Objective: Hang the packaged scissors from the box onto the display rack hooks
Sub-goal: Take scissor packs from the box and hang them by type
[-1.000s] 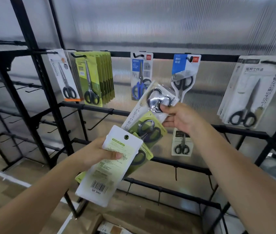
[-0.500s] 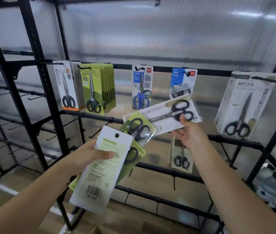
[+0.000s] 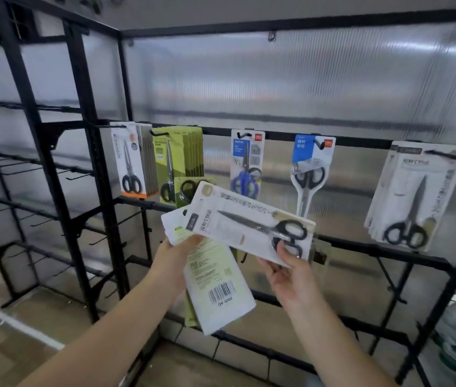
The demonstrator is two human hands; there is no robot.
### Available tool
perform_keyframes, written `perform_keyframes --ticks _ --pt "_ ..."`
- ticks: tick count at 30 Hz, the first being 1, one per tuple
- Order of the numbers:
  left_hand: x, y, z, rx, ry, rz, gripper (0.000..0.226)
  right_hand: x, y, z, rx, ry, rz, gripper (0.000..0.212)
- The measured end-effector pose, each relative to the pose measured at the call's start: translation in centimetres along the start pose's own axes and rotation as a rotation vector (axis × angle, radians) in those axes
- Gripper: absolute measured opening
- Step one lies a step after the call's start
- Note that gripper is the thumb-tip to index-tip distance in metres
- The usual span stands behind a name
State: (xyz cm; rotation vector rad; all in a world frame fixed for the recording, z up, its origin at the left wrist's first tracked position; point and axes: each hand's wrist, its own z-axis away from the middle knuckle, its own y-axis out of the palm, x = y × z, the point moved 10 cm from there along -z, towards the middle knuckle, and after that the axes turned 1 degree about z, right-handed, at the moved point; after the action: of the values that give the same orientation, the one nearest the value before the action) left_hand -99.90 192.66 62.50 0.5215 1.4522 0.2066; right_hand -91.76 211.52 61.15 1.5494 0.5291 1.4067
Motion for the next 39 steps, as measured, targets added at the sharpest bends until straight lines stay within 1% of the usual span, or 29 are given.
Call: perform_keyframes --ticks 2,4,6,8,11,14,17,19,20,22,24,25,26,27,29,32,34,35,36,39 --pt "0.1 0.7 0.2 0.022 -0.006 0.037 0.013 -1.4 -0.4 0.2 -0.036 0.024 -0.043 0.012" --pt "0.4 0.5 0.4 -0.017 -0.026 0.068 0.016 -1.8 -0.7 0.1 -0.053 0.021 -0.069 0.011" --pt "0.7 0.2 0.3 -0.06 -0.05 0.082 0.027 -1.8 -0.8 0.2 -0.049 0.02 -0.083 0.008" --pt "0.9 0.5 0.2 -0.041 -0.056 0.082 0.039 -1.6 -0.8 0.3 -0.042 0.019 -0.076 0.007" --pt "0.9 1.5 0.1 0.035 -0.034 0.092 0.03 -1.1 -0.8 0.9 0.014 0.039 0.066 0.02" --pt "1.3 3.1 -0.2 0.136 -0.044 0.092 0.033 0.0 -1.5 2.1 0.095 0.073 0.277 0.028" --pt "1.9 5.2 -0.1 0.209 -0.058 0.084 0.035 3.7 -3.0 3.3 0.161 0.031 0.343 0.045" --pt "2.4 6.4 0.0 0.233 -0.067 0.071 0.039 6.9 -3.9 4.2 0.177 -0.033 0.39 0.047" --pt "2.7 7.1 0.1 0.247 -0.075 0.06 0.043 8.5 -4.4 4.6 0.166 -0.074 0.459 0.049" --pt "3.7 8.7 0.6 0.265 -0.1 0.037 0.047 11.2 -5.4 5.5 0.081 -0.147 0.633 0.059" --pt "4.7 10.7 1.2 0.299 -0.13 0.034 0.039 13.4 -6.4 6.3 -0.029 -0.236 0.762 0.07" --pt "5.1 12.0 1.7 0.327 -0.148 0.046 0.03 14.4 -6.7 6.8 -0.068 -0.293 0.787 0.069" --pt "5.5 13.3 2.1 0.355 -0.171 0.063 0.023 15.3 -7.0 7.4 -0.106 -0.351 0.789 0.066" --pt "5.9 14.6 2.7 0.38 -0.202 0.08 0.02 16.1 -7.5 8.0 -0.141 -0.404 0.771 0.062" --pt "6.5 16.9 3.7 0.412 -0.258 0.11 0.03 17.0 -8.8 8.9 -0.207 -0.481 0.674 0.054" --pt "6.8 20.1 5.4 0.465 -0.272 0.14 0.046 17.9 -10.8 10.6 -0.296 -0.591 0.477 0.041" --pt "7.4 21.5 6.6 0.483 -0.304 0.143 0.058 18.7 -11.3 11.8 -0.316 -0.684 0.375 0.039" --pt "7.7 22.0 7.0 0.484 -0.315 0.149 0.06 19.2 -11.4 12.5 -0.326 -0.733 0.336 0.041" --pt "7.9 22.3 7.1 0.474 -0.321 0.152 0.058 19.9 -11.6 13.1 -0.345 -0.784 0.305 0.043" --pt "8.2 22.2 6.6 0.431 -0.31 0.126 0.043 21.7 -11.8 15.0 -0.387 -0.903 0.241 0.043"
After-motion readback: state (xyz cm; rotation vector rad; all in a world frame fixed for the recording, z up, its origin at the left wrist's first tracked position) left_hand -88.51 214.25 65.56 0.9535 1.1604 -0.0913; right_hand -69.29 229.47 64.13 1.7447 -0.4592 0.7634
